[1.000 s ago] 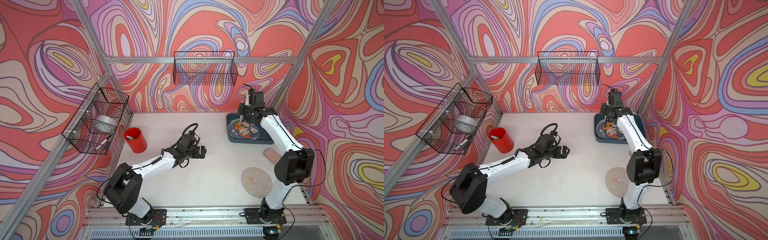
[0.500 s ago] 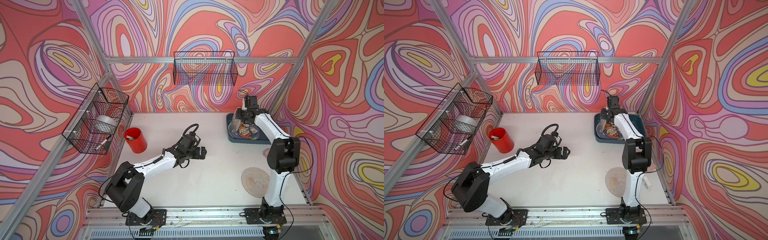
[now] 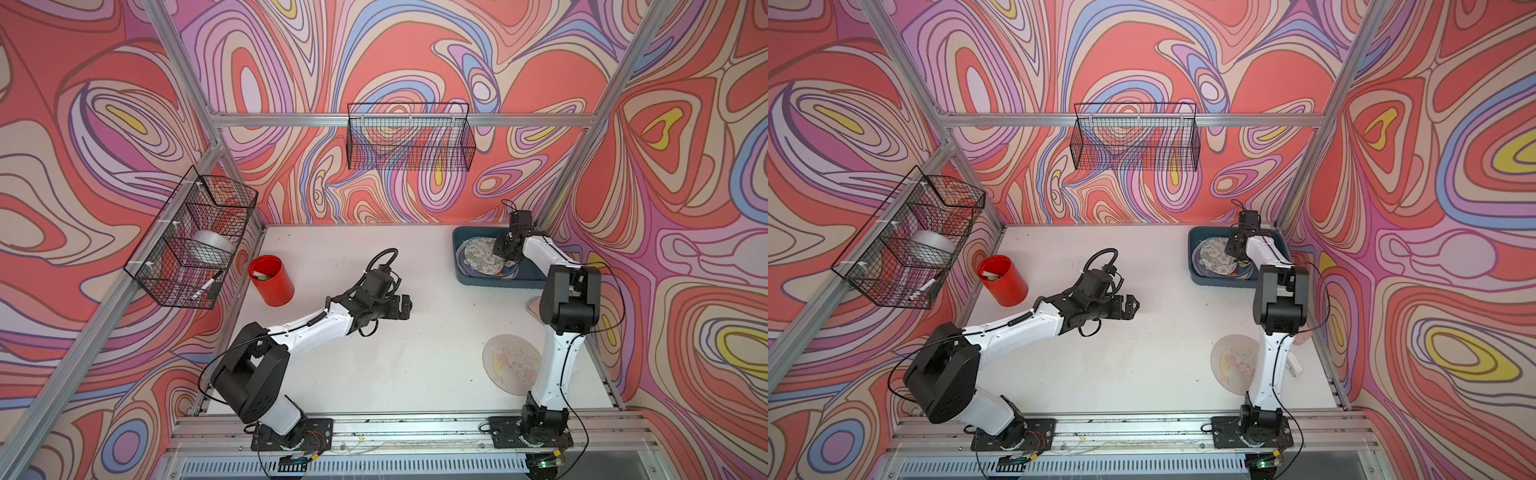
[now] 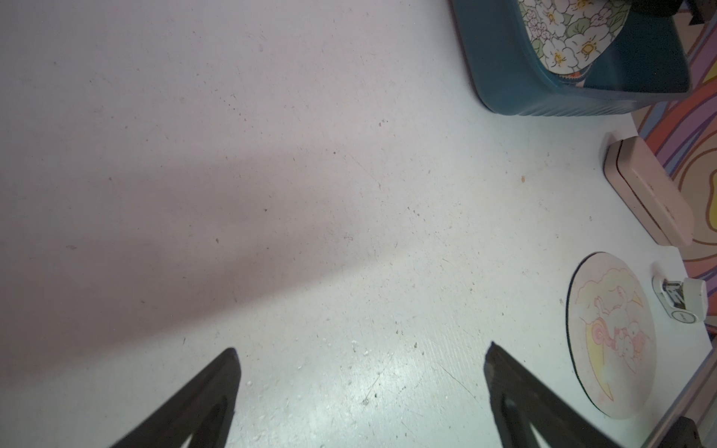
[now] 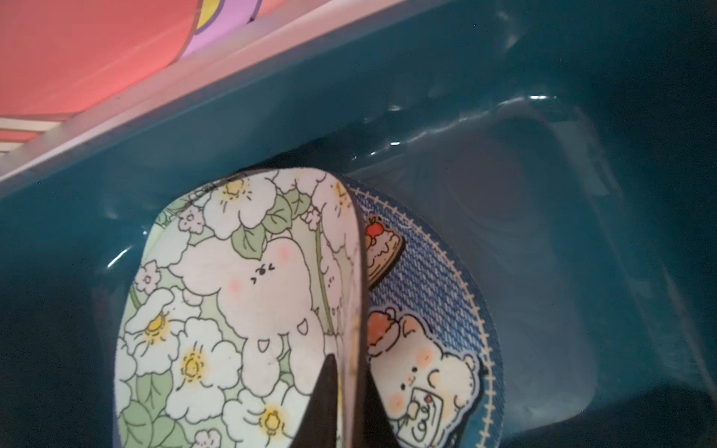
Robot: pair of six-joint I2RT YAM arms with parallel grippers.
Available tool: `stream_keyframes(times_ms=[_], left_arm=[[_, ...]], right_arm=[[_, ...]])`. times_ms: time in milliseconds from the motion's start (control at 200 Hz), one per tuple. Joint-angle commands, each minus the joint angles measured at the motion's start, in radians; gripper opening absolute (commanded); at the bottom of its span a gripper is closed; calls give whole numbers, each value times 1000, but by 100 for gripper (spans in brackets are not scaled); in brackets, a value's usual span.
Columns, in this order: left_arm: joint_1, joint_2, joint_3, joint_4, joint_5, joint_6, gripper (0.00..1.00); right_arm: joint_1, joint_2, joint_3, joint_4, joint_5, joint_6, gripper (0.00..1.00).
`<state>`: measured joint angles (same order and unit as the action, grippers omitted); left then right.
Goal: Put the coasters into the storage box
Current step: Place the coaster in the storage box.
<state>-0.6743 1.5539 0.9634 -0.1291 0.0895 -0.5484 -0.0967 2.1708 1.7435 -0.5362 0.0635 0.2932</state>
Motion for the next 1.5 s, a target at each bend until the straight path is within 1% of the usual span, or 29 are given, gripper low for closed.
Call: stream_keyframes(times_ms=[0,30,55,75,135,165,225,295,396,556,681,776,801,901,966,1002,1117,1227,1362,1497], left_arm=[[1,11,24,-25,-16,24,99],[1,12,24,-26,-18,25,99],[1,9,24,-27,-19,26,99],[1,11,24,-29,-18,27,99],[1,9,24,-32,-21,30,99],[1,8,24,-34,-22,30,99],[1,6,21,-33,-25,30,99],[0,2,17,-32,-25,32,99],[1,-3,14,-34,-28,36,99],[1,-7,9,-32,-36,42,99],[1,-9,5,-28,-32,44,99],[1,-14,-6,-16,-30,40,99],[0,-16,-9,-12,-30,39,99],[1,-15,-13,-7,-25,36,99],[1,-14,-11,-10,-23,40,99],[1,-11,-11,-11,-22,41,99],[1,-9,-13,-10,-21,45,99],[1,-8,-17,-6,-21,43,99],[1,-7,-31,14,-10,30,99],[1,-8,-43,28,0,23,99]], right_arm=[[6,-2,-12,5,34,-3,27],[6,-5,-13,4,40,-5,36],[6,-5,-15,4,47,-5,47],[6,-5,-17,3,52,-3,53],[6,-14,-28,4,69,6,69],[7,-23,-37,8,77,9,74],[6,-45,-68,21,102,21,80],[6,-83,-110,39,125,31,85],[6,-138,-156,47,131,38,87],[6,-245,-242,47,117,55,87],[5,-336,-305,33,65,61,87],[6,-393,-364,12,-10,82,87],[8,-438,-383,10,-33,87,87],[8,-518,-464,-2,-107,107,88],[9,-567,-517,-20,-135,121,88],[9,-592,-543,-27,-148,127,90],[28,-659,-621,-64,-196,139,90],[103,-697,-670,-120,-155,145,90],[194,-718,-716,-183,-110,193,89],[236,-738,-799,-198,-97,264,88]])
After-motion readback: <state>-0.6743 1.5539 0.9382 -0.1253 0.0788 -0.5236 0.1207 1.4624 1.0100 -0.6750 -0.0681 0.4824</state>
